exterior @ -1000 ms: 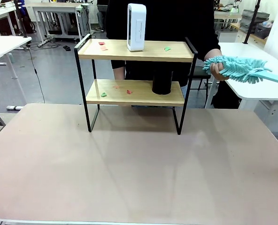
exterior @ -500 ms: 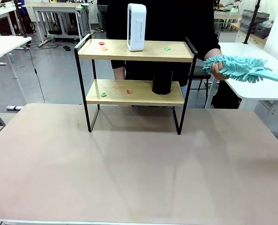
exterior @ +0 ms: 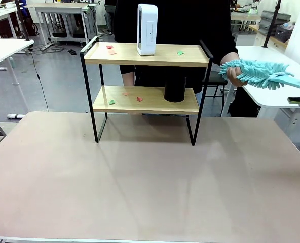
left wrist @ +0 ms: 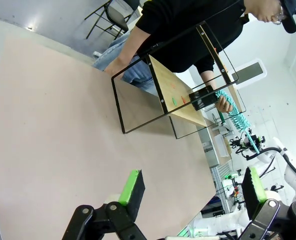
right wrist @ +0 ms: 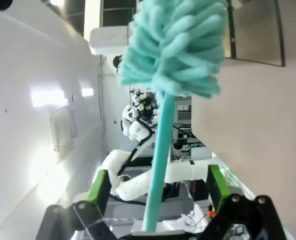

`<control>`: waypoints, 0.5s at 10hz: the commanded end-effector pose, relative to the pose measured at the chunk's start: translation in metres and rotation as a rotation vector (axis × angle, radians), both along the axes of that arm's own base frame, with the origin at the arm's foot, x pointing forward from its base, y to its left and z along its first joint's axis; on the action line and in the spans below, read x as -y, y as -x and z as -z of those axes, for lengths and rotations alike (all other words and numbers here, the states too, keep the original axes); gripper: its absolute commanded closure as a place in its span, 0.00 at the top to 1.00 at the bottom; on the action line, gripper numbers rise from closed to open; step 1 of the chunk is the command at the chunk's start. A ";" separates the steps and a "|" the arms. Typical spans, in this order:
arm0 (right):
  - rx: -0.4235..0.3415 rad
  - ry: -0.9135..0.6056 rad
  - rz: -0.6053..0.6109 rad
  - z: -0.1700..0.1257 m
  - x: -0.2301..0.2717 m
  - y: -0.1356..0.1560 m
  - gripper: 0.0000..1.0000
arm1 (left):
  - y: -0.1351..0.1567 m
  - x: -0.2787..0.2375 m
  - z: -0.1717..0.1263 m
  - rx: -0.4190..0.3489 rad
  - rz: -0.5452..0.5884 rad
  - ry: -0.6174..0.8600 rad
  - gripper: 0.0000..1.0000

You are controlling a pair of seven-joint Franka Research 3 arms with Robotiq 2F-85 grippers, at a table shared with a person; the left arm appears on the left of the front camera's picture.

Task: Clean the shelf.
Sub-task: Pick up the Duster from the human.

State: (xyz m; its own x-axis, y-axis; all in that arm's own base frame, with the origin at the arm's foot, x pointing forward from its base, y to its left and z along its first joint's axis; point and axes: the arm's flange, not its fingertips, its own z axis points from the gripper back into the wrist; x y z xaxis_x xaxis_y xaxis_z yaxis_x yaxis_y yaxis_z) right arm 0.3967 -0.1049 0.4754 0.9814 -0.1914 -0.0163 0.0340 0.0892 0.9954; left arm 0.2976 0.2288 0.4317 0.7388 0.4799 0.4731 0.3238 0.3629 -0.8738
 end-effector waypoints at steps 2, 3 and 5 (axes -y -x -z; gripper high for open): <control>-0.127 0.040 0.064 -0.021 -0.016 -0.013 1.00 | 0.001 0.001 -0.001 0.030 0.000 0.002 1.00; -0.160 0.067 0.066 -0.023 -0.017 -0.017 1.00 | 0.001 0.001 -0.001 0.030 0.000 0.002 1.00; -0.171 0.074 0.065 -0.026 -0.017 -0.021 1.00 | 0.001 0.001 -0.001 0.030 0.000 0.002 1.00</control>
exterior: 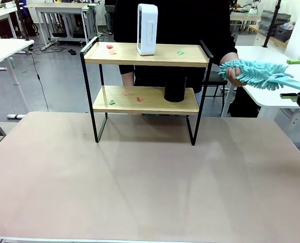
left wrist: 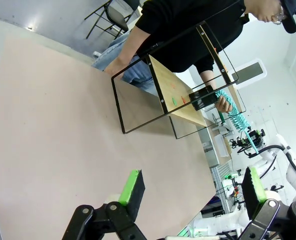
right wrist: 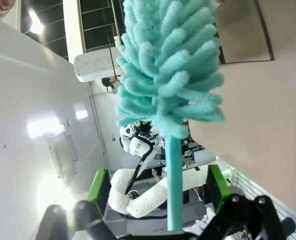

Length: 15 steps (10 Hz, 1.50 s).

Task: Clean the shelf.
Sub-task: Pick up the Duster from the human.

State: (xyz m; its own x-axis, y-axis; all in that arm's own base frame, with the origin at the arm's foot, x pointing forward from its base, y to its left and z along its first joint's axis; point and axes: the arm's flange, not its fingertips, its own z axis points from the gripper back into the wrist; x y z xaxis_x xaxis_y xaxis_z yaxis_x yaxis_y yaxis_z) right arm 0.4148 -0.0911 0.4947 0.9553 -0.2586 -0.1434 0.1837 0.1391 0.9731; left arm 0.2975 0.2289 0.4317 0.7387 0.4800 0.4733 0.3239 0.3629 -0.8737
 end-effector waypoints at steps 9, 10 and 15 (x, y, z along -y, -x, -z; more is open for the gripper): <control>-0.018 0.031 -0.039 0.000 0.006 0.005 0.00 | 0.001 0.001 -0.001 0.030 0.000 0.002 1.00; -0.016 0.029 -0.039 0.000 0.007 0.006 0.00 | 0.001 0.001 -0.001 0.030 0.000 0.002 1.00; -0.008 0.025 -0.043 0.000 0.007 0.007 0.00 | 0.001 0.001 -0.001 0.030 0.000 0.002 1.00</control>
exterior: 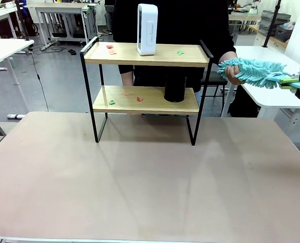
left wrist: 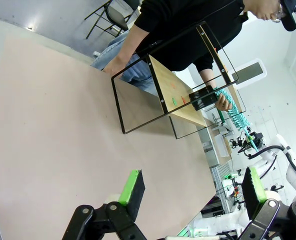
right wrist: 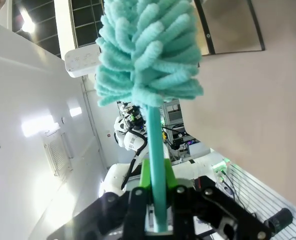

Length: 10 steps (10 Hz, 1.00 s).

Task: Clean the shelf.
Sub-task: Pick up the Duster from the human.

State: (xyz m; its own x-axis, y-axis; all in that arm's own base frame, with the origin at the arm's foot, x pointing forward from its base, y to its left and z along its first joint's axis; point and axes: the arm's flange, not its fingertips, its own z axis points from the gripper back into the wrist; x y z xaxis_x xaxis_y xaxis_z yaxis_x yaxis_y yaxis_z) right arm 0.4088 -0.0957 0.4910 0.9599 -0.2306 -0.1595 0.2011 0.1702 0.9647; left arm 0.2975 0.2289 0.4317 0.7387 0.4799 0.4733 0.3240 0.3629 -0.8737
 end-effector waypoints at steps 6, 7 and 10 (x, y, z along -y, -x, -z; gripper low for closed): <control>0.092 0.124 -0.052 -0.038 0.003 0.023 0.00 | 0.001 0.001 -0.001 0.030 0.000 0.002 1.00; 0.136 0.180 -0.065 -0.056 0.002 0.041 0.00 | 0.001 0.001 -0.001 0.030 0.000 0.002 1.00; 0.350 0.416 -0.148 -0.096 -0.005 0.108 0.00 | 0.001 0.001 -0.001 0.030 0.000 0.002 1.00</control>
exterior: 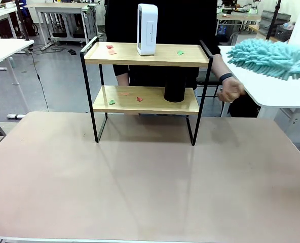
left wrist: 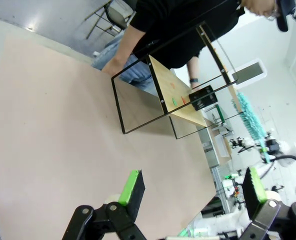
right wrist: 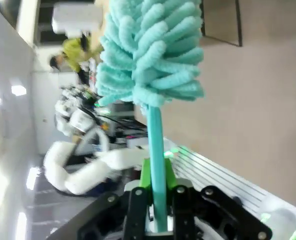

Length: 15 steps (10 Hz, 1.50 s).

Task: Clean the shelf.
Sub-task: Pick up the Duster from the human.

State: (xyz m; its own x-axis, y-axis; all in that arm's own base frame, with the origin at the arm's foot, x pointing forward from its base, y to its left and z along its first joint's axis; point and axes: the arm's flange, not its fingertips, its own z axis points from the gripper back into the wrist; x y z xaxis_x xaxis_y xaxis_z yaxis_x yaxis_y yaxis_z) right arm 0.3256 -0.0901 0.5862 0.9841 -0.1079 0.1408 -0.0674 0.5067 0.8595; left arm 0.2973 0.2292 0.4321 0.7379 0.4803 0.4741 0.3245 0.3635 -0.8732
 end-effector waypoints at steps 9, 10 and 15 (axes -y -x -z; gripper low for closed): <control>0.337 0.369 -0.331 0.020 0.028 0.115 0.00 | 0.000 0.001 0.000 0.029 0.001 0.002 1.00; 0.349 0.367 -0.281 0.023 0.026 0.108 0.00 | 0.000 0.001 0.000 0.029 0.001 0.002 1.00; 0.303 0.350 -0.319 0.015 0.031 0.118 0.00 | 0.000 0.001 0.000 0.029 0.001 0.002 1.00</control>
